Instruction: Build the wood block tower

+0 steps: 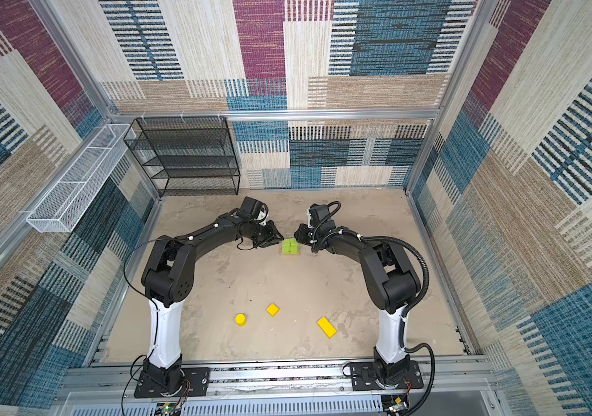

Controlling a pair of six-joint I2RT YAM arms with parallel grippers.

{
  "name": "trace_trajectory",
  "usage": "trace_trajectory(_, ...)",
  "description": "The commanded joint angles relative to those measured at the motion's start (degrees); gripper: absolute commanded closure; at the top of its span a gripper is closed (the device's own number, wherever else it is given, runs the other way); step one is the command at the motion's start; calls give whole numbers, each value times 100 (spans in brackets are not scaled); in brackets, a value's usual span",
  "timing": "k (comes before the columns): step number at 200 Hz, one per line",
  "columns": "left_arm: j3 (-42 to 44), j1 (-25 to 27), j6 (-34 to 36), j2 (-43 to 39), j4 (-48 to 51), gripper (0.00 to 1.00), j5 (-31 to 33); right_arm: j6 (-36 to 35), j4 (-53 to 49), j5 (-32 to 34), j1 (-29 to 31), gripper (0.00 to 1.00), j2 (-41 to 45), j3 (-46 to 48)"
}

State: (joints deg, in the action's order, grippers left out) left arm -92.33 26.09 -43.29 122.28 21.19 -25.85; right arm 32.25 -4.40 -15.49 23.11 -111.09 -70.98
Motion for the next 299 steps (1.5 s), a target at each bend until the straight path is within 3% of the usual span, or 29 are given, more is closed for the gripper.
trace_trajectory(1,-4,2,88,15,-67,71,-37,-26,125,-118,-9,64,-75,-57)
trace_trajectory(299,-99,18,71,94,-108,71,-136,181,285,-318,9,77,17,225)
